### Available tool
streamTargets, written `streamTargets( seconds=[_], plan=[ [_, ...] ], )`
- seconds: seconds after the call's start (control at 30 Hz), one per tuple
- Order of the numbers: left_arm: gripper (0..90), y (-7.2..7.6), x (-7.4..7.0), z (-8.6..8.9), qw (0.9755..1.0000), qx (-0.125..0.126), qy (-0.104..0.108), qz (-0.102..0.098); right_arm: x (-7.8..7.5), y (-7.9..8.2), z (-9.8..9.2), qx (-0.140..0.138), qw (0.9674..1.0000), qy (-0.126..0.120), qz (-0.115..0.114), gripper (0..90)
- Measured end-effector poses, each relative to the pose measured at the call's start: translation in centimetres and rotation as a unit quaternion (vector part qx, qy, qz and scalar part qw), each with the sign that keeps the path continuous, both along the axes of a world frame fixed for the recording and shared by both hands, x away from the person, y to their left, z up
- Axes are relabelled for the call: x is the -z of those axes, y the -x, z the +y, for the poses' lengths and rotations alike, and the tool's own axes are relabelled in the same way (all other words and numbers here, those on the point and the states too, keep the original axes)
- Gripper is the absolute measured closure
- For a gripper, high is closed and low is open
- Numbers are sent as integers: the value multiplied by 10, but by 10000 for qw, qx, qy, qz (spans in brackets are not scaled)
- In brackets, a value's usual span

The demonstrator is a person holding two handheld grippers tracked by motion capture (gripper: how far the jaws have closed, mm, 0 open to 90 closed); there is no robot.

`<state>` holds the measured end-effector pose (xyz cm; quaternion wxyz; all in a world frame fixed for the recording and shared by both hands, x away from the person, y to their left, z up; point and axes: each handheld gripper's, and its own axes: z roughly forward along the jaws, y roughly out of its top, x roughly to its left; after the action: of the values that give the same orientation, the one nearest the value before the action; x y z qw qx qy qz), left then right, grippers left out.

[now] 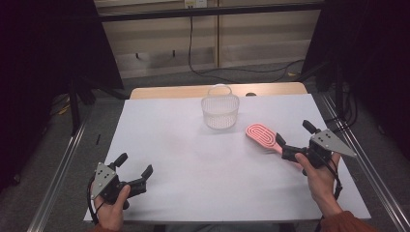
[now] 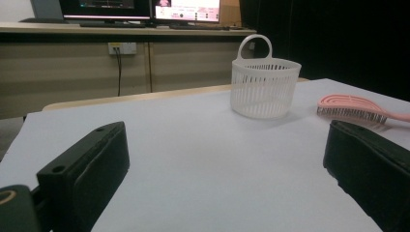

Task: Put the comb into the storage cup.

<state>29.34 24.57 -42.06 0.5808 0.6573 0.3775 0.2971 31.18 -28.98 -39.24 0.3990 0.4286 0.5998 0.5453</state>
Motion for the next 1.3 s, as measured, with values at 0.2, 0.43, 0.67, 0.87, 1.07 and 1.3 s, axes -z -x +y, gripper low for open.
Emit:
streamTargets(
  seconds=[0.2,0.43,0.67,0.87,1.07,1.3],
  plan=[
    [27,-1,0,0,10000,29,-19,-17,5,-6,3,-27,10000,57,0,0],
    [26,1,-1,0,10000,0,13,-61,-6,-16,-1,117,9999,70,-29,25],
    [27,-1,0,1,10000,-27,-65,-30,-14,-33,4,40,9999,163,-34,19],
    [26,-1,-1,2,10000,-50,0,-44,-21,-49,6,46,9999,145,-63,14],
    [27,-1,0,1,10000,8,-36,-29,-15,-56,2,128,9998,-163,6,4],
    [27,0,0,0,10000,40,-17,-28,-12,-59,-2,364,9991,-27,224,0]
  ],
)
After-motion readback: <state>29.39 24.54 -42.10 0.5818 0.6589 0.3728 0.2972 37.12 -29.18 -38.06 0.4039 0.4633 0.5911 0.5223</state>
